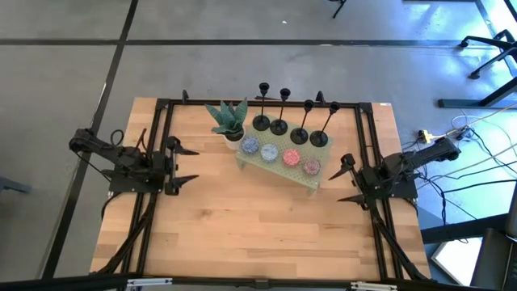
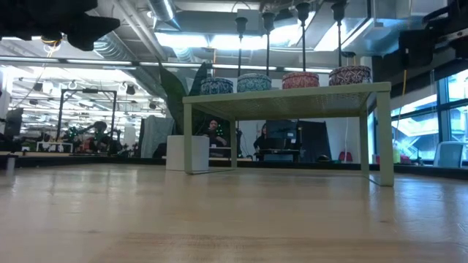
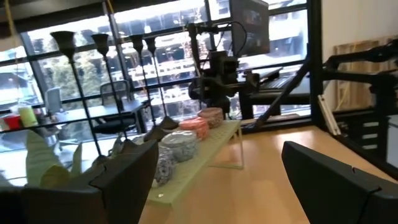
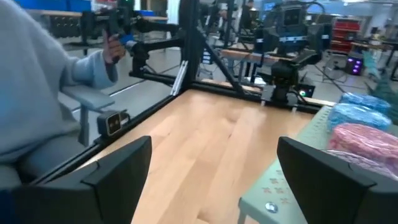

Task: Stock candles and holders on shelf
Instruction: Return to Home Position

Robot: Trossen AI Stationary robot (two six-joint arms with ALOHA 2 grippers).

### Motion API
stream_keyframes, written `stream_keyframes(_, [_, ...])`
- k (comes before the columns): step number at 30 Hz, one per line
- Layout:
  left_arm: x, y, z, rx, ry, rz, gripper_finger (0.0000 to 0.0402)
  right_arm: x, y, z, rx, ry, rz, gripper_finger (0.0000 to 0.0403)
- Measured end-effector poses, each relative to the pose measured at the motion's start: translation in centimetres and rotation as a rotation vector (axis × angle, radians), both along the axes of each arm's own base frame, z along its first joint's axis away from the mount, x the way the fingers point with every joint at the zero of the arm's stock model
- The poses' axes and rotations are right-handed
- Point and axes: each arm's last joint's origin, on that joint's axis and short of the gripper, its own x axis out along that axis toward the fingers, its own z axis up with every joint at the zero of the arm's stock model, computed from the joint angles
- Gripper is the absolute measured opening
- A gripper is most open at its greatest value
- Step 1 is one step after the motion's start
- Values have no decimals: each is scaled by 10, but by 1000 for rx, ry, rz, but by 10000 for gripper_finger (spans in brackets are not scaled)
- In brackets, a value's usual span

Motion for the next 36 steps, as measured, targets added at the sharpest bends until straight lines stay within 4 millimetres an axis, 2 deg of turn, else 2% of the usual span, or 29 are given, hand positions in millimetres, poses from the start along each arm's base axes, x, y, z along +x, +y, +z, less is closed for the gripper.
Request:
stream_keyframes(9, [4,3,-6,0,3,-57,340,2,-4,-3,32,31,-57,351])
stream_keyframes(14, [8,6,-22,-73,43,-52,340,2,-4,-5,40,58,-66,351])
stream_keyframes(19, [8,9,-24,-113,51,-29,340,2,-4,-4,36,46,-65,351])
stream_keyframes(24, [9,10,-34,-197,147,-47,340,2,-4,-3,46,43,-66,351])
stream_keyframes(36, [9,10,-34,-234,146,-38,340,1,-3,-4,4,38,-12,351])
